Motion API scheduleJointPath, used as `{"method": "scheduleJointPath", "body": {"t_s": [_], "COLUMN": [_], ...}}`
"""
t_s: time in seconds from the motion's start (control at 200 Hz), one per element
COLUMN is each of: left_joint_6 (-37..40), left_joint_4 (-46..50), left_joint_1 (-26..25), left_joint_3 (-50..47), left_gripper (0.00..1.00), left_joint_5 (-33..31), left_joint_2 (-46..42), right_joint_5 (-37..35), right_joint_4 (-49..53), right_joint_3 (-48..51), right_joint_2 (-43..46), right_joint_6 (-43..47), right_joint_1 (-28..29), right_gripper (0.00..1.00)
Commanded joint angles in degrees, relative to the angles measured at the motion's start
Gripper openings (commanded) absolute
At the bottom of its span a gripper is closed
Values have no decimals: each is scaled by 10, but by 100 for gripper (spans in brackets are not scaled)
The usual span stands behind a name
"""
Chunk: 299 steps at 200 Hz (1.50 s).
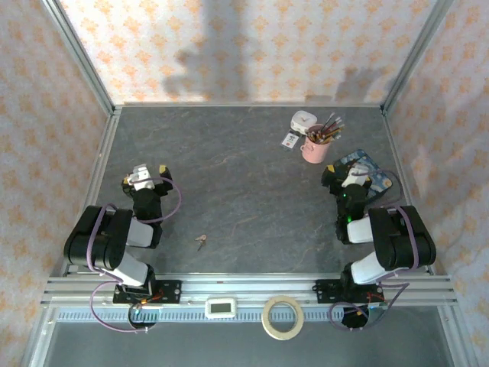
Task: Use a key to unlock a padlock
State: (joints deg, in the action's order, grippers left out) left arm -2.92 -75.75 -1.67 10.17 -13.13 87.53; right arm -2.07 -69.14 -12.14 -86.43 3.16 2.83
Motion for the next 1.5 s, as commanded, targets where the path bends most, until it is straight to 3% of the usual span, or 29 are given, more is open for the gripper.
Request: {"method": "scheduleJointPath", "body": {"t_s": [0.0,0.941,1.016,1.206,1.306,1.491], "left_joint_6": [5,3,1,-17,-102,-262], "left_joint_4": [-25,-24,-2,205,245,305], "left_joint_1": [-3,0,-1,-17,-17,-33], "left_joint_3": [10,10,18,84,96,119], "left_gripper": [99,99,99,99,99,99], "left_joint_5": [-11,-7,-18,-68,-25,116], "left_joint_2": [8,7,-10,-137,-187,-204], "right_joint_5": [2,-7,-33,-128,-134,-121], "right_joint_4": [-17,-12,35,288,390,590], "right_joint_3": [-10,-12,-30,-122,-158,-242], "right_joint_2": [-7,-1,30,139,162,146], "right_joint_6": [-10,-12,-15,-79,-127,-178], "right_joint_1": [-3,-3,2,6,-2,-34], "right_gripper": [100,100,100,100,100,100]}}
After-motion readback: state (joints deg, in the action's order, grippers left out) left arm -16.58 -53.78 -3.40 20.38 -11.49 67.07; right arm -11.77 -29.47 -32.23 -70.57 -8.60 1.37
